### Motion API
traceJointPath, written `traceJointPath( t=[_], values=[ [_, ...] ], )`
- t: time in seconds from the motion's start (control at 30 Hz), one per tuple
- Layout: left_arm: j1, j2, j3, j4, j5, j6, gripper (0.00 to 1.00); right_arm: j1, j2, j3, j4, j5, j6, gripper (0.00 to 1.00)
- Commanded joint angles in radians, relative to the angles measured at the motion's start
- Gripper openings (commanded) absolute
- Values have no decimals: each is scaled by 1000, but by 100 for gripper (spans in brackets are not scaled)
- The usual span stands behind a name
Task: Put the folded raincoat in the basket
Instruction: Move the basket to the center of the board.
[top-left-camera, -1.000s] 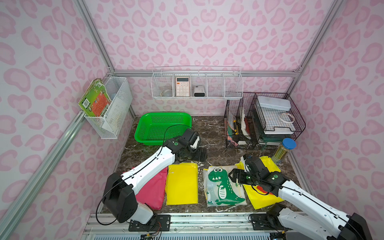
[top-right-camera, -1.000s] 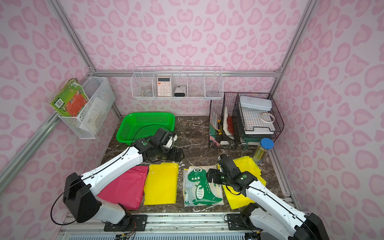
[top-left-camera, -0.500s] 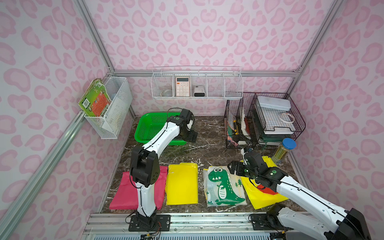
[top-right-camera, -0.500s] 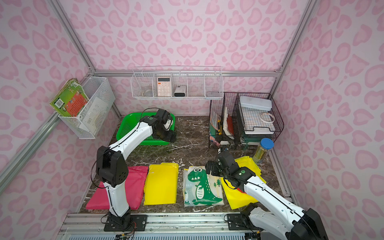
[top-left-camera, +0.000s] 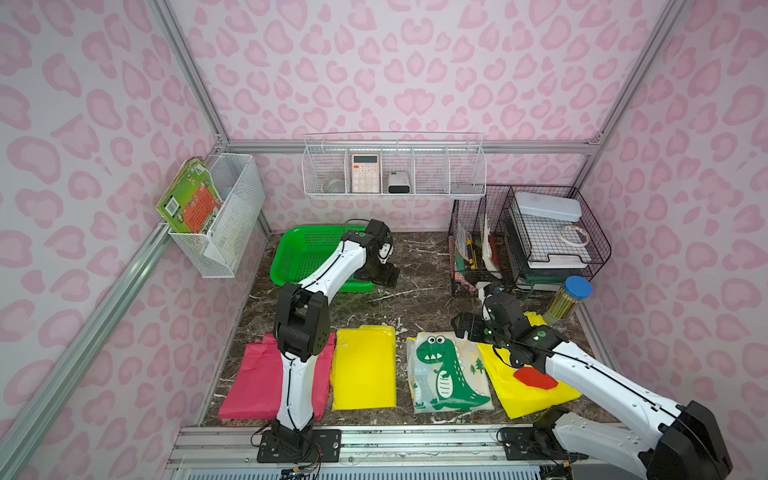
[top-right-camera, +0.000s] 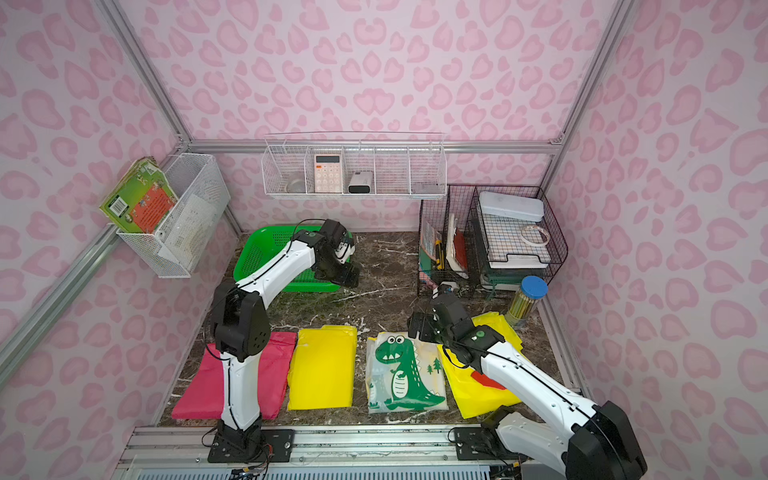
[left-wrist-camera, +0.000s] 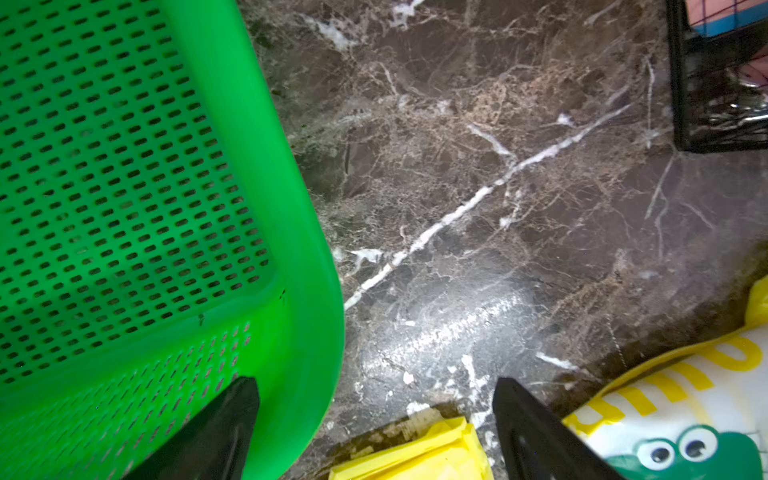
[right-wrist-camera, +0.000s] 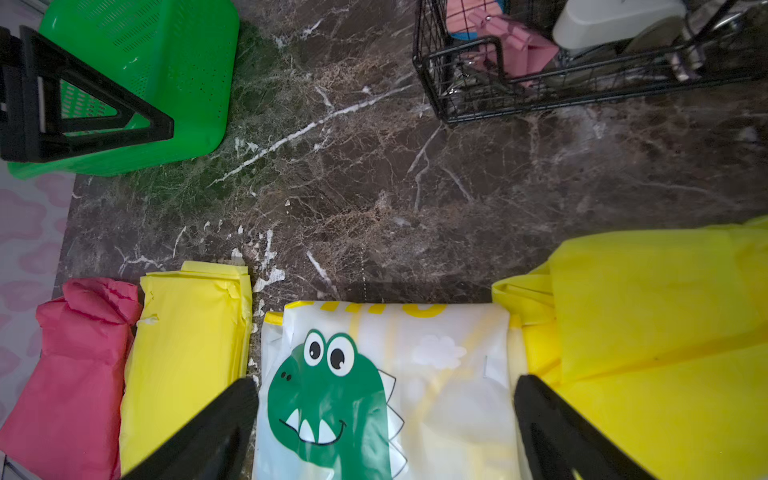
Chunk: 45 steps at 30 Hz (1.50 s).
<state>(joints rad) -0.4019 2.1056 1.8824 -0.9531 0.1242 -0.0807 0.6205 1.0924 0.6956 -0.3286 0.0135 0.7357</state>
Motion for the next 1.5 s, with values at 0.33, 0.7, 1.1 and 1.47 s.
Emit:
traceJointPath(
  t=[0.33, 0.7, 1.1, 1.47],
  values=[
    [-40, -52, -131, 74, 183, -98, 91, -28, 14, 3, 30, -1, -19, 99],
    [-151, -74, -208, 172, 216, -206, 91, -48, 3, -36, 38, -10, -13, 99],
    [-230, 3, -111, 185, 241, -260, 91, -50, -41, -131, 45, -25, 25, 99],
    [-235, -24, -59, 112, 115, -215, 93, -50, -70, -191, 33, -49, 38, 99]
  ],
)
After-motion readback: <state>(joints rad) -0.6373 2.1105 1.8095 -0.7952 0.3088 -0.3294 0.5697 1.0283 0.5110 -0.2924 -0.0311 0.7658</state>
